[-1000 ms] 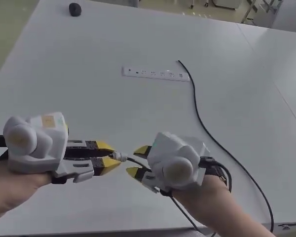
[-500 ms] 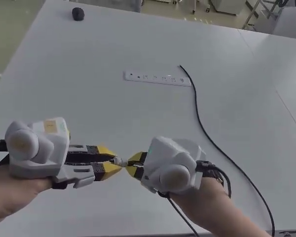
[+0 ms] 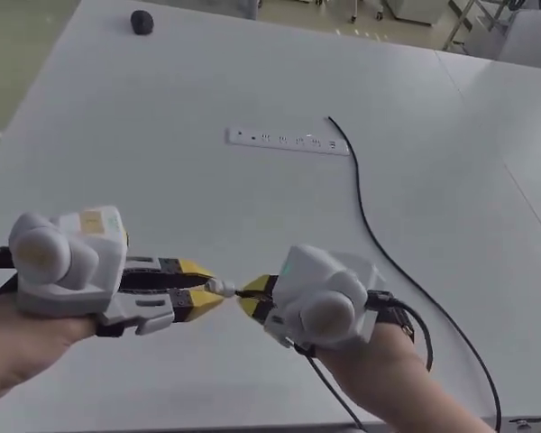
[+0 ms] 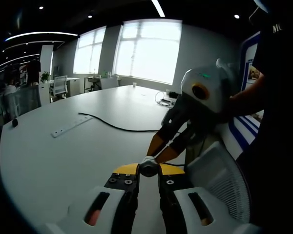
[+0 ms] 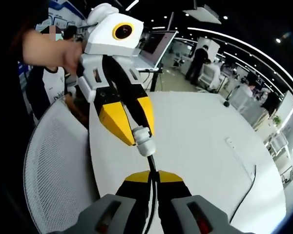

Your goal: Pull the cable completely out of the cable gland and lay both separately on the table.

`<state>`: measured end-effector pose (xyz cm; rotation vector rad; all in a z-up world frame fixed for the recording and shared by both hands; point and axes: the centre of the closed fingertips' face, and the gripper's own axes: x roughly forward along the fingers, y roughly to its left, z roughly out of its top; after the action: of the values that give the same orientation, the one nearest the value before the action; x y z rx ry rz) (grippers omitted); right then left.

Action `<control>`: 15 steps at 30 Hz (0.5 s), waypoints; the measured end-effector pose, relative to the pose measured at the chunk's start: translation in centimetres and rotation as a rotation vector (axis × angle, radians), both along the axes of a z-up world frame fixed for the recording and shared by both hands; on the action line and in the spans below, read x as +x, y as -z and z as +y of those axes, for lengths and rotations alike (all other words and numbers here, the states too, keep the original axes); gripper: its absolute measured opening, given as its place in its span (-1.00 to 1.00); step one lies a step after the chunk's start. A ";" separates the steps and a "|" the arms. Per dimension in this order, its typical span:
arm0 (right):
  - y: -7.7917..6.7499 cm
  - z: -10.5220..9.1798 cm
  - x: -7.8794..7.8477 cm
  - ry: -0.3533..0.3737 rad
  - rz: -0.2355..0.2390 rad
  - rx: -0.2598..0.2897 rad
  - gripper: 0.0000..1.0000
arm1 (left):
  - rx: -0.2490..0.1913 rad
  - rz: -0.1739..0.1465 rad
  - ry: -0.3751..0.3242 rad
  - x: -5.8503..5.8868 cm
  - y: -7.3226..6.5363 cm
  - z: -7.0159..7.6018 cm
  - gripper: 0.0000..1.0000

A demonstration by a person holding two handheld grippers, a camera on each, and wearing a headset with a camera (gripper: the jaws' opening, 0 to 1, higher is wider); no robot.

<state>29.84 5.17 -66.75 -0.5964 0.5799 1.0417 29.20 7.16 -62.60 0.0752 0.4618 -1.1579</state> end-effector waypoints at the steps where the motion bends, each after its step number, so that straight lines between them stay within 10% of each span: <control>1: 0.0 -0.1 0.0 0.005 0.002 0.009 -1.00 | -0.001 -0.001 -0.001 0.0 0.0 0.0 -0.69; 15: 2.3 -1.8 0.3 0.093 0.087 0.021 -1.00 | 0.004 -0.007 -0.007 0.1 0.1 0.3 -0.69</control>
<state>30.11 3.36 -69.09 -0.5033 0.6661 0.9885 29.27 7.51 -62.69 0.0812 0.4577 -1.1494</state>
